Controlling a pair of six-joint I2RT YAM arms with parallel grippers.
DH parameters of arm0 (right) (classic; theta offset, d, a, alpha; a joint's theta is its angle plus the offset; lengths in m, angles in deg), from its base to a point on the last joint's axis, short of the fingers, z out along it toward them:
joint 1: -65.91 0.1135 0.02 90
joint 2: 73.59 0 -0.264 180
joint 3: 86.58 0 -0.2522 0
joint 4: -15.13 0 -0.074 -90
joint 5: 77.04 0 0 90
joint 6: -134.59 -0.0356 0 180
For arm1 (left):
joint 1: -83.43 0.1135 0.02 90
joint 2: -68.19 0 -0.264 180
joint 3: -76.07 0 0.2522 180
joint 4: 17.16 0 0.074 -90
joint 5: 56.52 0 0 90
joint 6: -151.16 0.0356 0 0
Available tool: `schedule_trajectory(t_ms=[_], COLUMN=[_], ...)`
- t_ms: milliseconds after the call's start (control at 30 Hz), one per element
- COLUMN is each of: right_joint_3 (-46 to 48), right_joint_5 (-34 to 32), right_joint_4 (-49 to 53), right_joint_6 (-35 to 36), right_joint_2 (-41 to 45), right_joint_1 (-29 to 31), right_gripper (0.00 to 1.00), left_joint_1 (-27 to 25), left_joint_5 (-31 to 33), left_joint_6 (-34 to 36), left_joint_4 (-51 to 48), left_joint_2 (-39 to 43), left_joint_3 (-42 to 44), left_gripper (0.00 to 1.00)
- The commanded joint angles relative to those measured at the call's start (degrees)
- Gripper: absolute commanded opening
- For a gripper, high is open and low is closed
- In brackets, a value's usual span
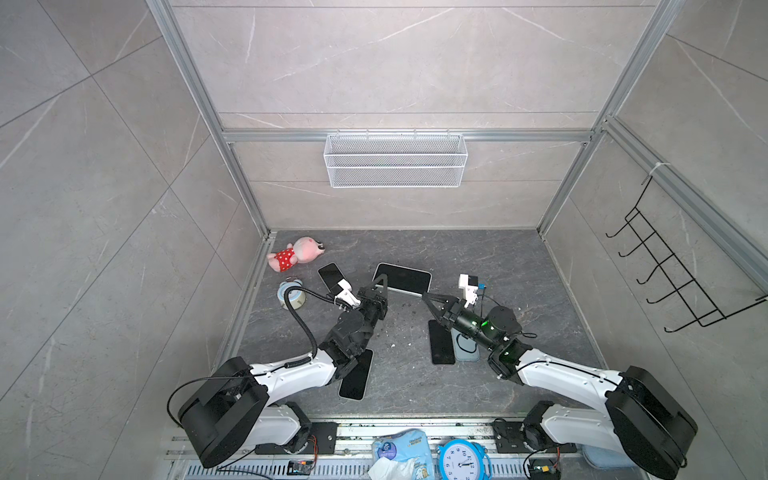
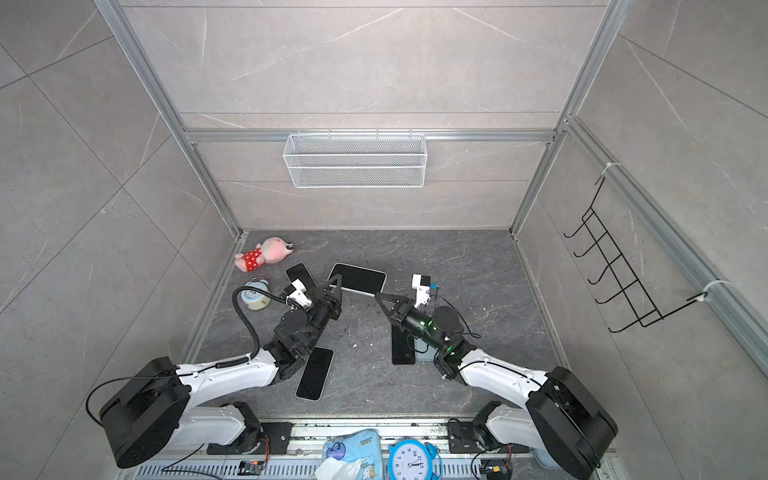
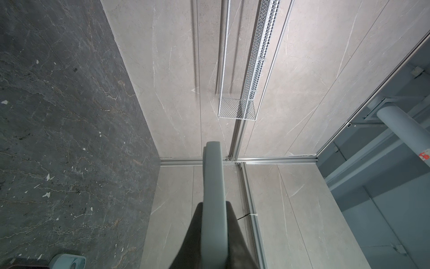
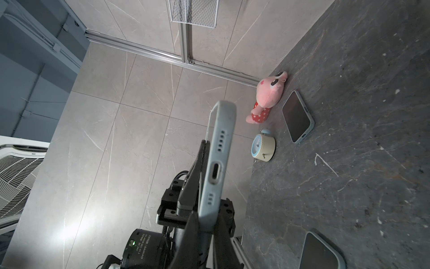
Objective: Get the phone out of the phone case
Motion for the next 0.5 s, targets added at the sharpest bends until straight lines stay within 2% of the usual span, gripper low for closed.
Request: schedule_trajectory(t_ms=[0,133,233,367,467], right_joint_3=[0.98,0.94,0.83,0.68,1.00], right_joint_5=[0.69,1.48,3.24,2.74,-1.70], right_joint_4=[-2.79,-2.24,-0.45,10.17,18.32], right_joint_6=[1.50,3.03,7.69,23.88,36.11], right_joint_2=[-0.32,-0.65,-0.46,2.75,5.65], right_joint_1=[0.61,0.60,0.59,1.23,2.75], right_gripper=[0.04,0.00,0.00,0.00,0.00], left_joint_1=[-0.32,-0.37,-0.30,0.58,1.08], left_joint_5=[0.74,0.25,-0.93,-5.47,-8.21], left_joint_6=[-0.37,-1.48,-4.24,-6.73,-8.44], left_joint_4=[4.19,3.62,2.53,-4.88,-11.41], left_joint_2=[0.84,0.61,0.52,1.74,3.33], left_joint_3=[-3.24,-3.59,-4.06,-6.66,-8.83], left_gripper=[0.00,0.00,0.00,0.00,0.00])
